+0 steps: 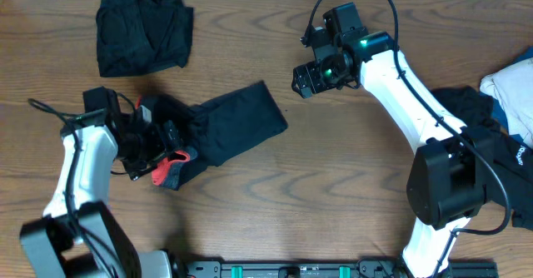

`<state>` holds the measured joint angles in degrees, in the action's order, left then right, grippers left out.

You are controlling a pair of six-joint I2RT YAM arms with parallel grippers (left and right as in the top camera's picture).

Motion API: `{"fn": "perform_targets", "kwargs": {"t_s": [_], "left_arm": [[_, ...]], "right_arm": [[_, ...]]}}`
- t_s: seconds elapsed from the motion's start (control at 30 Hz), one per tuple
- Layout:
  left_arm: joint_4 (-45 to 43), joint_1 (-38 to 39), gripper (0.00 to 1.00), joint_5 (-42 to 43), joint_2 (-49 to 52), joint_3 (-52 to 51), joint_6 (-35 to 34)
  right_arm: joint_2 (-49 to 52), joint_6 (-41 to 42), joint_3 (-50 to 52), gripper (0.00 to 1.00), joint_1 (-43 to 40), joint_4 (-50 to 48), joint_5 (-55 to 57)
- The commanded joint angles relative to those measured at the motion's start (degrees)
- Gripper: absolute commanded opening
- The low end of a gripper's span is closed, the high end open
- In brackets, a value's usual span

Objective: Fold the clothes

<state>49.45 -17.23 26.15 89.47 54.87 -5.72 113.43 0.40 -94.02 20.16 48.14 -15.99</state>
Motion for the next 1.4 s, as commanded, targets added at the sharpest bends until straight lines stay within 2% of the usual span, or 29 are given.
{"fn": "perform_targets", "kwargs": {"t_s": [0.0,0.17,0.23,0.27,0.33,0.43,0.5,0.6,0.77,0.87,0.9,1.03,1.13,1.37], "left_arm": [[-0.1,0.0,0.98,-1.4,2.1,-0.3,1.0],[-0.7,-0.1,1.0,-1.4,3.3,-0.3,1.0],[-0.5,-0.2,0.85,-2.3,3.3,-0.2,0.7],[-0.4,-0.2,0.74,-3.4,3.3,-0.2,-0.2],[0.0,-0.3,0.58,-6.7,3.2,-0.2,-2.5],[0.5,-0.3,0.24,-9.4,2.7,-0.2,-3.2],[0.4,-0.3,0.11,-9.4,1.8,-0.1,-3.5],[0.7,-0.3,0.11,-11.1,0.2,0.3,-5.1],[4.4,-0.3,0.11,-25.9,-3.4,1.3,-9.8],[4.9,-0.3,0.12,-29.9,-4.2,1.3,-12.2],[4.8,-0.3,0.24,-29.9,-4.2,1.3,-12.4],[4.0,-0.3,0.97,-30.8,-4.2,1.3,-12.4],[3.0,-0.3,1.0,-31.7,-4.2,1.3,-12.7],[6.1,-0.3,0.98,-29.2,-4.2,1.3,-14.2]], "right_arm": [[0.2,0.4,0.2,0.85,0.2,-0.1,0.1],[0.2,0.4,0.2,0.85,0.2,0.1,0.1],[0.2,0.4,0.2,0.85,0.2,0.3,0.1],[0.2,0.4,0.2,0.85,0.2,0.3,0.1],[0.2,0.4,0.2,0.85,0.2,0.5,0.1],[0.2,0.3,0.2,0.85,0.2,0.5,0.1],[0.2,0.4,0.2,0.85,0.2,0.4,0.1],[0.2,0.4,0.2,0.85,0.2,0.2,0.1],[0.2,0.1,0.2,0.85,0.2,0.2,0.2],[0.2,0.2,0.2,0.85,0.2,-0.2,0.1],[0.2,0.2,0.2,0.85,0.2,-0.4,0.1],[0.2,0.2,0.2,0.85,0.2,-0.5,0.1],[0.2,0.2,0.2,0.85,0.2,-0.1,0.1],[0.2,0.1,1.0,0.85,0.2,1.4,-1.4]]}}
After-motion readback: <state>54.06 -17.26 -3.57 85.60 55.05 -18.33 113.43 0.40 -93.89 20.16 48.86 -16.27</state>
